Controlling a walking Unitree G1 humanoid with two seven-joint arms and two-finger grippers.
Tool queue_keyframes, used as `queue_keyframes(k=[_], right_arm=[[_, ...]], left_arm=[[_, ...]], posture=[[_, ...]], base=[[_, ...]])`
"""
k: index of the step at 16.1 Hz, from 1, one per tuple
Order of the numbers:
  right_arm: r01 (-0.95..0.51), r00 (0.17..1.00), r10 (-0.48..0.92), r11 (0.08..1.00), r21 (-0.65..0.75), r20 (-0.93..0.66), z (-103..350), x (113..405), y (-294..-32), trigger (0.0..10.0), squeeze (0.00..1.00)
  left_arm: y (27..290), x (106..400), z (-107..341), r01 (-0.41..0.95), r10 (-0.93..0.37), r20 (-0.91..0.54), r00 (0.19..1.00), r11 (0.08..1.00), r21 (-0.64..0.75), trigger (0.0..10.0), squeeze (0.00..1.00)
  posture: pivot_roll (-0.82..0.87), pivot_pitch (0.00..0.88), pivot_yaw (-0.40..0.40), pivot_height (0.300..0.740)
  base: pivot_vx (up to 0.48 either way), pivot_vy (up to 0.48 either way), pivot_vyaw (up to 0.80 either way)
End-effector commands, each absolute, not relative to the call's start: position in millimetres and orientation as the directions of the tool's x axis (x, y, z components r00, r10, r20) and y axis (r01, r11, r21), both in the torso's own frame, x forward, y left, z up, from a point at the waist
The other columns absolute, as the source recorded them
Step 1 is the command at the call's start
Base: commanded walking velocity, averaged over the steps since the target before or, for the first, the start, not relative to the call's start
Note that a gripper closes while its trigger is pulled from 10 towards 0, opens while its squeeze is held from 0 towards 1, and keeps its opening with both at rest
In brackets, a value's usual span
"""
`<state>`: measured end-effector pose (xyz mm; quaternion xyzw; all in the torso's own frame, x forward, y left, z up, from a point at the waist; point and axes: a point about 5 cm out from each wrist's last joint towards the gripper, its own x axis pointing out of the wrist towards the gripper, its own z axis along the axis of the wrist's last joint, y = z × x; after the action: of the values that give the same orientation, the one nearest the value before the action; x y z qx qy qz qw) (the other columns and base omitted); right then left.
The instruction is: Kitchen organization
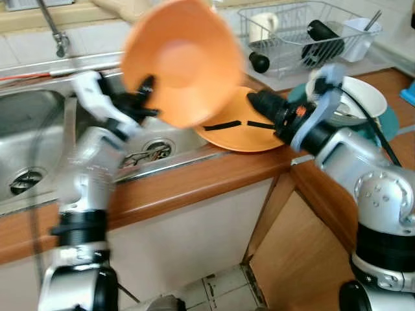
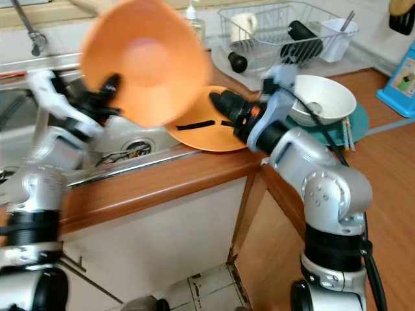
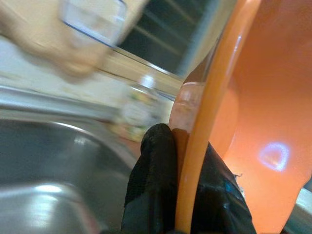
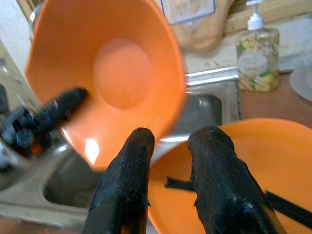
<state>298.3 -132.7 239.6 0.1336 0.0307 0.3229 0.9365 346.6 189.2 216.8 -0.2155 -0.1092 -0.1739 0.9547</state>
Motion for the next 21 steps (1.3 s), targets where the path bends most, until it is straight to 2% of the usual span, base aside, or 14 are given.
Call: queue_keyframes(k=[1, 2, 3, 4, 6, 10, 12, 13, 16, 17, 18, 19, 21], right_arm=[[-0.626, 0.769, 0.639, 0.750, 0.214, 0.011, 238, 295, -126, 10.0, 0.00], [-0.633, 0.764, 0.645, 0.750, 0.193, -0.004, 236, 294, -124, 10.0, 0.00], [-0.656, 0.745, 0.665, 0.744, 0.128, -0.048, 231, 292, -119, 10.0, 0.00], [-0.669, 0.735, 0.674, 0.738, 0.089, -0.069, 228, 291, -116, 10.0, 0.00], [-0.679, 0.727, 0.678, 0.733, 0.032, -0.110, 221, 291, -113, 10.0, 0.00], [-0.666, 0.737, 0.652, 0.746, -0.020, -0.177, 210, 293, -113, 10.0, 0.00], [-0.673, 0.730, 0.653, 0.738, -0.044, -0.203, 205, 292, -113, 10.0, 0.00], [-0.676, 0.726, 0.654, 0.735, -0.050, -0.210, 204, 291, -113, 10.0, 0.00], [-0.690, 0.713, 0.662, 0.721, -0.060, -0.231, 200, 289, -111, 10.0, 0.00], [-0.704, 0.699, 0.674, 0.708, -0.063, -0.237, 198, 286, -110, 10.0, 0.00], [-0.710, 0.693, 0.680, 0.701, -0.066, -0.240, 198, 285, -110, 10.0, 0.00], [-0.717, 0.686, 0.685, 0.693, -0.074, -0.245, 197, 284, -110, 10.0, 0.00], [-0.719, 0.686, 0.684, 0.691, -0.082, -0.250, 197, 283, -110, 10.0, 0.00]], left_arm=[[198, 350, 231, 0.333, -0.235, 0.313, 0.920, 0.889, -0.313, 0.0, 0.00], [203, 351, 232, 0.300, -0.210, 0.304, 0.929, 0.909, -0.290, 0.0, 0.00], [218, 356, 229, 0.177, -0.124, 0.243, 0.962, 0.960, -0.214, 0.0, 0.00], [224, 359, 225, 0.114, -0.085, 0.194, 0.977, 0.983, -0.143, 0.0, 0.00], [235, 365, 215, 0.021, -0.019, 0.123, 0.992, 1.000, -0.015, 0.0, 0.00], [233, 376, 191, 0.045, -0.043, -0.013, 0.999, 0.991, 0.128, 0.0, 0.00], [223, 383, 172, 0.115, -0.091, -0.131, 0.987, 0.976, 0.187, 0.0, 0.00], [221, 384, 168, 0.130, -0.098, -0.162, 0.982, 0.970, 0.205, 0.7, 0.00], [218, 388, 156, 0.162, -0.105, -0.241, 0.965, 0.960, 0.230, 1.5, 0.00], [214, 389, 149, 0.198, -0.124, -0.292, 0.948, 0.951, 0.238, 3.3, 0.00], [212, 388, 147, 0.218, -0.138, -0.310, 0.941, 0.945, 0.243, 4.4, 0.00], [208, 388, 142, 0.250, -0.161, -0.343, 0.925, 0.939, 0.236, 10.0, 0.00], [205, 387, 136, 0.264, -0.162, -0.380, 0.911, 0.935, 0.237, 10.0, 0.00]], posture=[[-0.12, 0.000, 0.067, 0.740], [-0.12, 0.000, 0.067, 0.740], [-0.11, 0.000, 0.066, 0.740], [-0.11, 0.000, 0.065, 0.740], [-0.11, 0.000, 0.066, 0.740], [-0.12, 0.000, 0.070, 0.740], [-0.12, 0.000, 0.074, 0.740], [-0.12, 0.000, 0.075, 0.740], [-0.13, 0.000, 0.081, 0.740], [-0.14, 0.000, 0.087, 0.740], [-0.14, 0.000, 0.089, 0.740], [-0.14, 0.000, 0.091, 0.740], [-0.14, 0.000, 0.093, 0.740]], base=[[0.000, 0.000, 0.00], [0.000, 0.000, 0.00], [0.000, 0.000, 0.00], [0.000, 0.000, 0.00], [0.000, 0.000, 0.00], [0.000, 0.000, 0.00], [0.000, 0.000, 0.00], [0.000, 0.000, 0.00], [0.000, 0.000, 0.00], [0.000, 0.000, 0.00], [0.000, 0.000, 0.00], [0.000, 0.000, 0.00], [0.000, 0.000, 0.00]])
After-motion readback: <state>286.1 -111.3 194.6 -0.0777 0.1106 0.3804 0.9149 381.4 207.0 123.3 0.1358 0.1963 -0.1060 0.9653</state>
